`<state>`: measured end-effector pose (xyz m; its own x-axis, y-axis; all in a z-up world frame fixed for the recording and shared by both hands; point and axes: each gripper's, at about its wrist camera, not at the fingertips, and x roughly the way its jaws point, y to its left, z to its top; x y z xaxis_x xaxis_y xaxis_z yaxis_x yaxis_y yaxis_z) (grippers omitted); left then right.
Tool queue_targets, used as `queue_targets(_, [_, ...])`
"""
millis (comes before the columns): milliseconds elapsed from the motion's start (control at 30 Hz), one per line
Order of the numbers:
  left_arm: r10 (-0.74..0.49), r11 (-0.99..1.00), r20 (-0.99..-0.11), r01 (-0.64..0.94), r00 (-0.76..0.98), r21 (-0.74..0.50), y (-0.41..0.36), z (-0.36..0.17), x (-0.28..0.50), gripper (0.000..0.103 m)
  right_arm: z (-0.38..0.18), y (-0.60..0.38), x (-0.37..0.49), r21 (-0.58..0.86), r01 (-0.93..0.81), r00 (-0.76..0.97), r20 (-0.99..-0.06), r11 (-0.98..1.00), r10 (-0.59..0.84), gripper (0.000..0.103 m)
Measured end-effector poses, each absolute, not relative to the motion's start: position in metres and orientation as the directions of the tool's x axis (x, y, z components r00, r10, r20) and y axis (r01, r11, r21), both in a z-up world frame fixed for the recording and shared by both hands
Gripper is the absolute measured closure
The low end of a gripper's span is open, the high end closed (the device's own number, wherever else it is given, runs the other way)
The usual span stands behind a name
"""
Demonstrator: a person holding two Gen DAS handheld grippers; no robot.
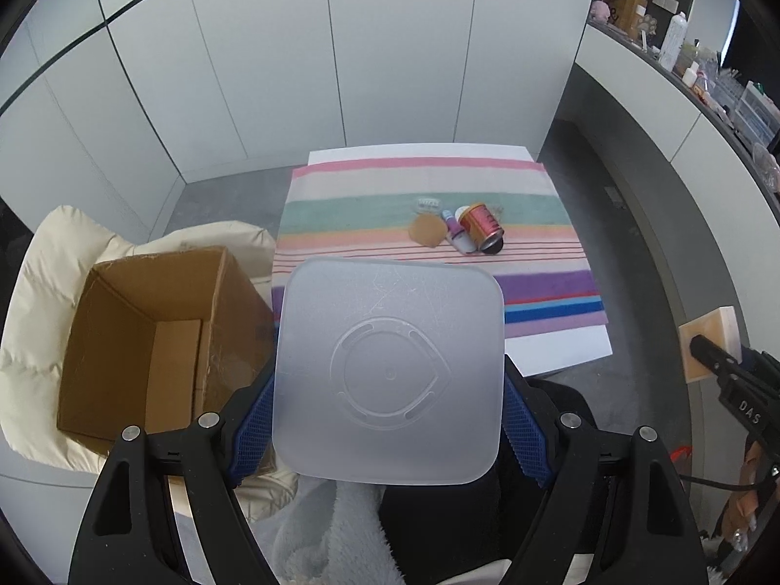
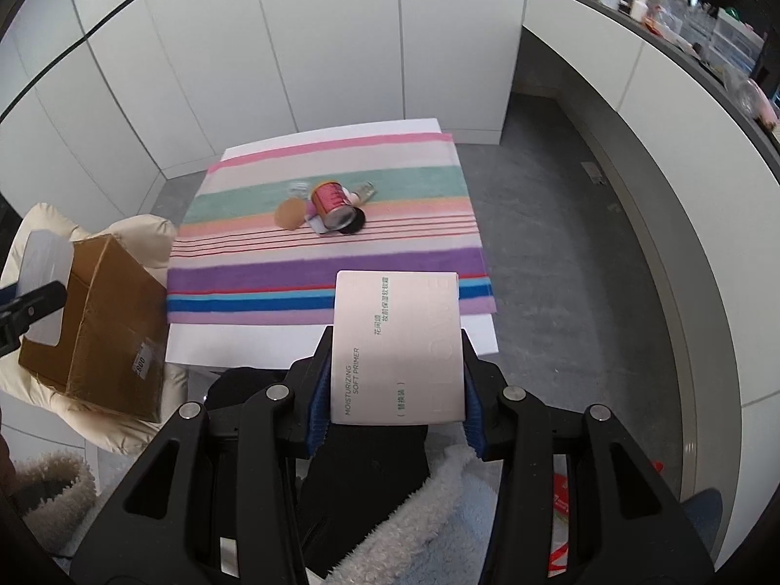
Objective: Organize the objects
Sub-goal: 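Lift the white box with the right tool while the left tool lifts the clear case, then carry both held items over the cardboard box and open both tools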
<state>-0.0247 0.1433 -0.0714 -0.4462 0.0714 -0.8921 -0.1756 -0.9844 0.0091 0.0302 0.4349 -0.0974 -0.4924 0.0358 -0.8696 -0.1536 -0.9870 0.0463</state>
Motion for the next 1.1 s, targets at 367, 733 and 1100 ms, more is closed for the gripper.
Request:
queue_targets(367, [0.108, -0.984, -0.886, -0.177, -0.450, -0.030, 0.136, -0.071, -0.032, 0.021, -0.091, 0.428, 0.032, 0.014, -0.137, -0.499, -0.865, -0.990, 0.057, 0.058])
queue_targets(733, [0.083, -0.996, -0.887, -0.076, -0.454, -0.054, 0.094, -0.078, -0.026, 0.021, -0.094, 0.392, 0.020, -0.008, -0.055, -0.492, -0.870, -0.998, 0.034, 0.058])
queue_targets(1100, [0.006, -0.998, -0.888, 0.057, -0.460, -0.036, 0.031, -0.078, -0.005, 0.021, -0.095, 0.318, 0.013, 0.003, 0.134, -0.501, -0.862, -0.991, -0.071, 0.058])
